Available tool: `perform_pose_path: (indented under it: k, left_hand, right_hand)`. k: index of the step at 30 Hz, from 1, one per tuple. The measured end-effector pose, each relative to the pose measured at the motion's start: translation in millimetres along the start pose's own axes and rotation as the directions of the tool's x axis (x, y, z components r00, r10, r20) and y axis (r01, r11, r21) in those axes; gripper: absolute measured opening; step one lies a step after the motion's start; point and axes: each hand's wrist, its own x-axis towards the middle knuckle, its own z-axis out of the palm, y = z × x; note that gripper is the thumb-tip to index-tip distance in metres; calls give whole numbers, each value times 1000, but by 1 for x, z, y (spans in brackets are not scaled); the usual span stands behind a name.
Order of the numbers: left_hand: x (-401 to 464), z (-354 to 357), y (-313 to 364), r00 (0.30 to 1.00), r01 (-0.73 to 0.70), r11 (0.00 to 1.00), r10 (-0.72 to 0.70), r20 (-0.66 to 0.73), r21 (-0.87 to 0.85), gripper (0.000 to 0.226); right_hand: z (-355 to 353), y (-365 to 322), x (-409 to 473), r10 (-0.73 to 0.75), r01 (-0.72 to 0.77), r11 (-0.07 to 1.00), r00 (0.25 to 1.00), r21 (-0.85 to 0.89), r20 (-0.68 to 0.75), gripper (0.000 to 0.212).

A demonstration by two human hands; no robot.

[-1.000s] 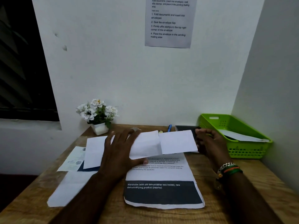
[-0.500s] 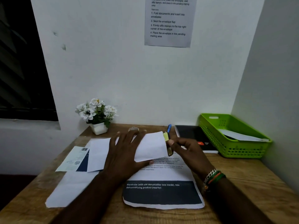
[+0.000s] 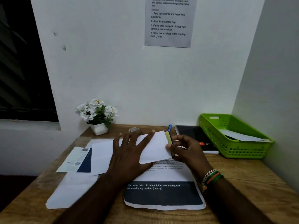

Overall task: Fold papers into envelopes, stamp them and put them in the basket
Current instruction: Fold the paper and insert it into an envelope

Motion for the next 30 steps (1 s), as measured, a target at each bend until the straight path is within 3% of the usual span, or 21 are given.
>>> perform_pose_path:
  k: [4,8,17,27,30]
  left_hand:
    - [1,0,2,1000,-13,1000,13,15,22,97]
    - [2,2,1,1000,-12,999,11,14,32,96]
    - [1,-1,4,999,0,999,-2,45,50,96]
    - [2,-3,9,1000,-2,1000,2,-22,6,64]
    - [2,-4,10,1000,19,1000,-19,-16,-19,59]
  right_hand:
    - [1,4,1,-63,62,997,998,-43,-18,20]
    - [4,0,-2,6,-8,999,999,51,47,8]
    - [2,-3,-2,117,-124,976,992,179,48,10]
    - [1,-6,-2,248,-281,934,955,219,166,15]
    - [0,-7,-2,237,-267,946,957,183,167,11]
